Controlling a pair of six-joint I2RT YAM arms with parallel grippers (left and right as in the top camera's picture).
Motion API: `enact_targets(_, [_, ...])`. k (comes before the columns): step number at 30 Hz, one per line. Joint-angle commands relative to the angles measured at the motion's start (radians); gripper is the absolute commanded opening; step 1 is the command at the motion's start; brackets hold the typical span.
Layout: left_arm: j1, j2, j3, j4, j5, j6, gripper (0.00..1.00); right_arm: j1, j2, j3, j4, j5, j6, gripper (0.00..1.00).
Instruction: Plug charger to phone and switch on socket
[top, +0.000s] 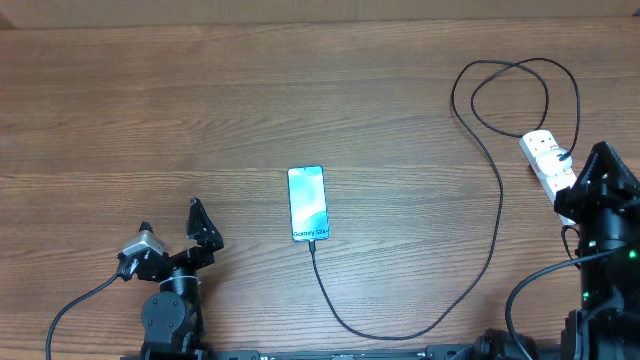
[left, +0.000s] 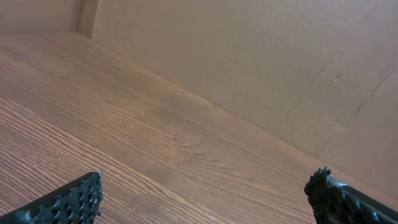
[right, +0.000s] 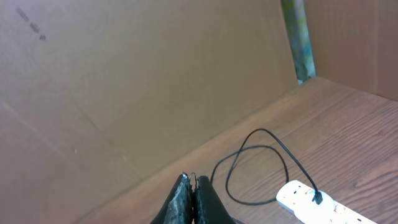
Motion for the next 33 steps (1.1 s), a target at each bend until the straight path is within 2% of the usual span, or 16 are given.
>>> enact_targets(1, [-0.002, -0.010, -0.004, 0.000, -0.021, -0.006, 0.99, 0.005, -0.011, 0.061, -0.018, -0.011, -0.024, 0.04])
enact_targets(7, [-0.002, -0.010, -0.004, 0.000, -0.021, -0.006, 1.00, 0.005, -0.012, 0.148, -0.105, -0.010, -0.064, 0.04])
enact_targets(14, [-0.002, -0.010, -0.004, 0.000, -0.020, -0.006, 0.99, 0.005, -0.016, 0.302, -0.299, -0.007, -0.100, 0.04])
enact_targets(17, [-0.002, -0.010, -0.004, 0.000, -0.020, -0.006, 1.00, 0.005, -0.016, 0.358, -0.364, -0.007, -0.099, 0.07])
enact_targets(18, [-0.002, -0.010, -0.004, 0.000, -0.020, -0.006, 1.00, 0.005, -0.016, 0.375, -0.381, -0.008, -0.099, 0.10])
enact_targets(20, [-0.002, -0.010, -0.004, 0.000, -0.020, -0.006, 1.00, 0.005, -0.016, 0.390, -0.392, -0.011, -0.098, 0.28])
enact_targets(22, [-0.002, -0.010, -0.004, 0.000, -0.020, -0.006, 1.00, 0.005, -0.016, 0.391, -0.402, -0.011, -0.098, 0.58])
enact_targets(25, [-0.002, -0.010, -0.004, 0.000, -0.020, -0.006, 1.00, 0.005, -0.016, 0.391, -0.448, -0.011, -0.098, 0.82])
enact_targets(26, [-0.002, -0.010, -0.004, 0.000, -0.020, -0.006, 1.00, 0.005, -0.016, 0.391, -0.462, -0.011, -0.099, 1.00])
enact_targets(33, [-0.002, -0.010, -0.004, 0.000, -0.020, -0.006, 0.99, 0.005, -0.016, 0.391, -0.528, -0.006, -0.099, 1.00])
